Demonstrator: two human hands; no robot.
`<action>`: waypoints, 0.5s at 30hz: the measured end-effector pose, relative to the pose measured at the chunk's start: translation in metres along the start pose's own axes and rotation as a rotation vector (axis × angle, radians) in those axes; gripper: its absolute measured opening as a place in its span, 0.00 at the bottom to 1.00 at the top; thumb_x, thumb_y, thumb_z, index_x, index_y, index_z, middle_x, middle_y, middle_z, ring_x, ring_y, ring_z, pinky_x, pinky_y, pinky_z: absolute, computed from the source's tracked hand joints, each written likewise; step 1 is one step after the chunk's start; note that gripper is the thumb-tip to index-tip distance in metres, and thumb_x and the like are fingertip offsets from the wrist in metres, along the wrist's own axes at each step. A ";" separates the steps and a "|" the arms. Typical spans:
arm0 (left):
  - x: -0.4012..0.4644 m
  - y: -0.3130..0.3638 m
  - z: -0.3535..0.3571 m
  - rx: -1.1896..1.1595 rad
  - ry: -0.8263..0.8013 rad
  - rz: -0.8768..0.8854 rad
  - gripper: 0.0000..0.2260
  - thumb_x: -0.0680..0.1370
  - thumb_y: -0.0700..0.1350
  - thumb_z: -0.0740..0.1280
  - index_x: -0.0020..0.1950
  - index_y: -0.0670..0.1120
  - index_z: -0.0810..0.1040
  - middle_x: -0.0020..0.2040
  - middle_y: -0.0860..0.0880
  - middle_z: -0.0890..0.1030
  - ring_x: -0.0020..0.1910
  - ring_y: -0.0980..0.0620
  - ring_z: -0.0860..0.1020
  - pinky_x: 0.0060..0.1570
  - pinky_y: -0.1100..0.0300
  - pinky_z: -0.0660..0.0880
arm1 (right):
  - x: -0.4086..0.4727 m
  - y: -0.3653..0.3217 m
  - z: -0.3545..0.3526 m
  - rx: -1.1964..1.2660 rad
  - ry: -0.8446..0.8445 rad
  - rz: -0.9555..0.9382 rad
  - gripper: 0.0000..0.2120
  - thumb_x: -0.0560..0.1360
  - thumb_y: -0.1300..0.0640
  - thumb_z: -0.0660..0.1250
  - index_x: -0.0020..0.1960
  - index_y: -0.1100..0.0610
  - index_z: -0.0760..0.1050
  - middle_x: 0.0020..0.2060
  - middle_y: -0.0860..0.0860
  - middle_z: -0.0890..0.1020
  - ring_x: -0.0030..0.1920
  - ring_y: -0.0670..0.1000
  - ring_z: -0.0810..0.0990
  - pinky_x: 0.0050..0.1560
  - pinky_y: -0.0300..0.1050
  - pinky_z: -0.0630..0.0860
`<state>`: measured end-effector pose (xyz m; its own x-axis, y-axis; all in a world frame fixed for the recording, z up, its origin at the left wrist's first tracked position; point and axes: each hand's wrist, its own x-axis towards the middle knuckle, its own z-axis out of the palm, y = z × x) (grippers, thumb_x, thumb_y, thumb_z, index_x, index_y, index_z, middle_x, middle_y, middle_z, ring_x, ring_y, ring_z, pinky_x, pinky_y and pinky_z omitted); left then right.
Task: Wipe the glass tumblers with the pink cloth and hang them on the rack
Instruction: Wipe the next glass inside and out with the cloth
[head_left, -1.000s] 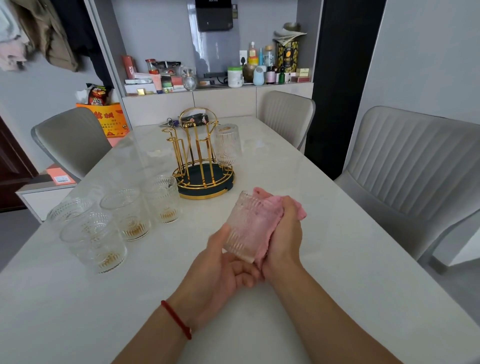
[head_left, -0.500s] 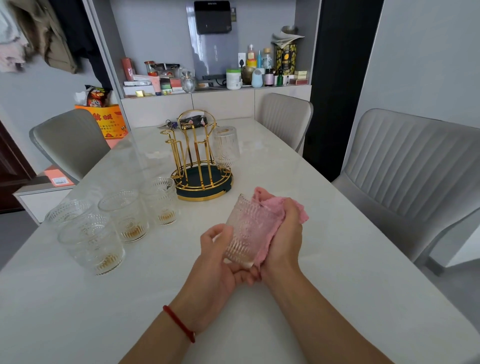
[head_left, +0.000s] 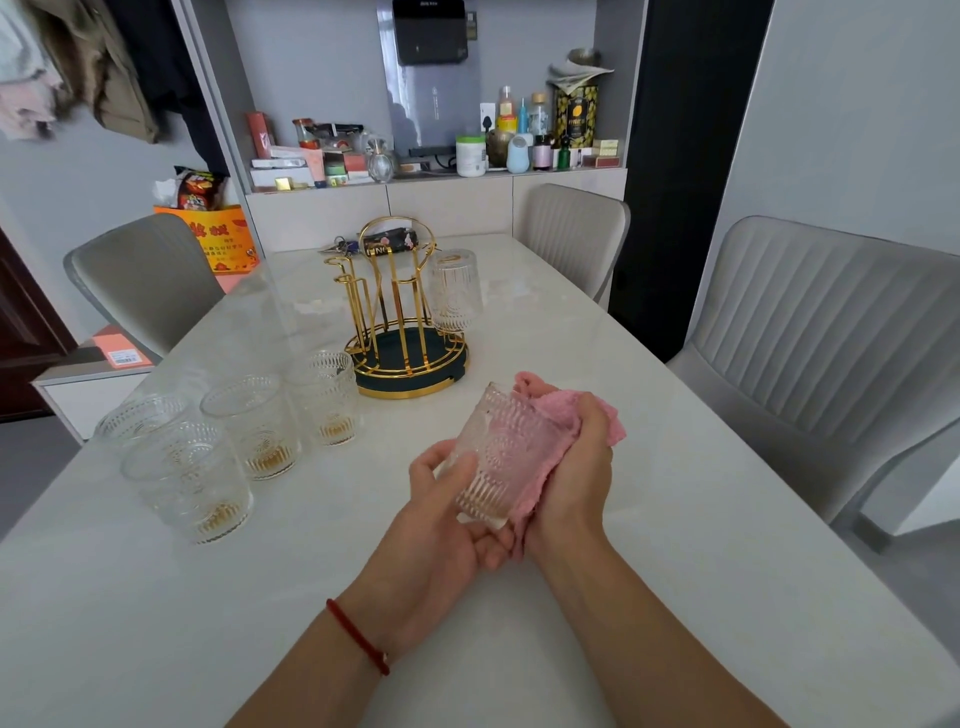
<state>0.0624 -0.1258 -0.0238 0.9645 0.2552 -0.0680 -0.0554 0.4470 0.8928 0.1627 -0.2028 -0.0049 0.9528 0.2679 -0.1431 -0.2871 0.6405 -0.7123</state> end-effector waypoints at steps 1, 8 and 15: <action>-0.001 0.000 0.001 0.020 0.031 0.015 0.18 0.82 0.58 0.67 0.65 0.50 0.67 0.46 0.35 0.78 0.34 0.42 0.76 0.35 0.51 0.71 | -0.002 0.001 0.001 -0.023 -0.008 0.000 0.22 0.83 0.48 0.57 0.59 0.60 0.85 0.57 0.59 0.86 0.60 0.62 0.84 0.58 0.58 0.82; -0.005 0.008 0.005 0.135 0.031 0.005 0.23 0.83 0.63 0.56 0.64 0.44 0.65 0.41 0.36 0.77 0.31 0.44 0.75 0.27 0.59 0.65 | -0.002 0.002 0.002 0.013 -0.047 -0.015 0.24 0.83 0.47 0.56 0.62 0.62 0.83 0.57 0.60 0.86 0.60 0.61 0.84 0.57 0.55 0.82; -0.008 0.019 0.001 -0.145 -0.099 -0.211 0.30 0.85 0.62 0.53 0.69 0.39 0.76 0.48 0.33 0.79 0.41 0.40 0.76 0.34 0.58 0.80 | 0.005 -0.003 -0.004 0.101 -0.177 0.196 0.31 0.82 0.40 0.56 0.70 0.64 0.78 0.64 0.63 0.81 0.60 0.60 0.80 0.58 0.52 0.80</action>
<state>0.0534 -0.1202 -0.0064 0.9788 0.0618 -0.1951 0.1195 0.6014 0.7899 0.1682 -0.2063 -0.0067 0.8487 0.5094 -0.1423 -0.4806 0.6304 -0.6096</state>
